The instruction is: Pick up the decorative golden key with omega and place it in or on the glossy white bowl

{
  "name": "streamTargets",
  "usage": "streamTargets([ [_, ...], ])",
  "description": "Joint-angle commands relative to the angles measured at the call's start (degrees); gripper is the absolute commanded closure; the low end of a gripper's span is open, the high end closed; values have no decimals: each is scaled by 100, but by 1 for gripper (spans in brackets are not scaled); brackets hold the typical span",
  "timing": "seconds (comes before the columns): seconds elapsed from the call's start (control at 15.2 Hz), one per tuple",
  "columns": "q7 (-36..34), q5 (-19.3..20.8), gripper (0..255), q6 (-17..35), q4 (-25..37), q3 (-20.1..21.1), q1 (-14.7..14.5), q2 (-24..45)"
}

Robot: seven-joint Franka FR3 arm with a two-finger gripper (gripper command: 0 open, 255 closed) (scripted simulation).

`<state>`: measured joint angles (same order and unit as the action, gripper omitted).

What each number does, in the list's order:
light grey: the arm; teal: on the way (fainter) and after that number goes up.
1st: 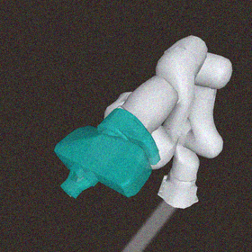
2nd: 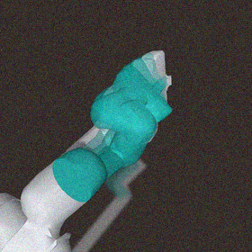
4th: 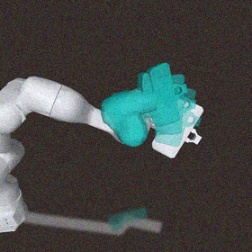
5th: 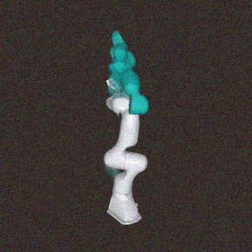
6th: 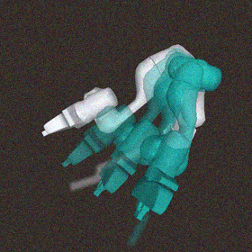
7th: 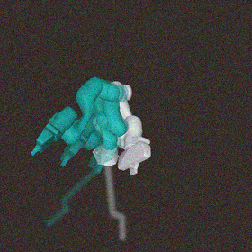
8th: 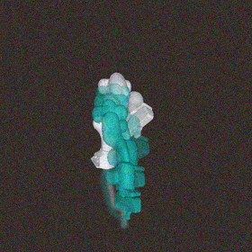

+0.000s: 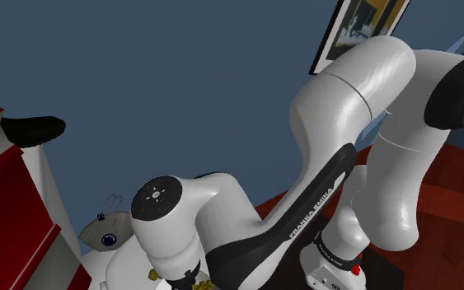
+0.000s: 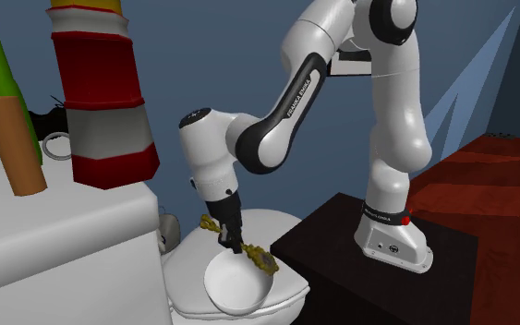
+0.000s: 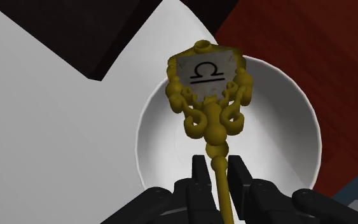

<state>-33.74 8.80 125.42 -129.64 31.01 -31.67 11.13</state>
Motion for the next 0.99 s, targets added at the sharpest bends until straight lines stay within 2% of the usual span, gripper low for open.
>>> streamTargets([
  [0.0, -79, 96, 255, 131, -19, -27, -26, 136],
  [0.59, -400, 550, 255, 682, -59, -221, -163, 749],
  [0.92, -400, 549, 255, 682, -59, -222, -164, 749],
])
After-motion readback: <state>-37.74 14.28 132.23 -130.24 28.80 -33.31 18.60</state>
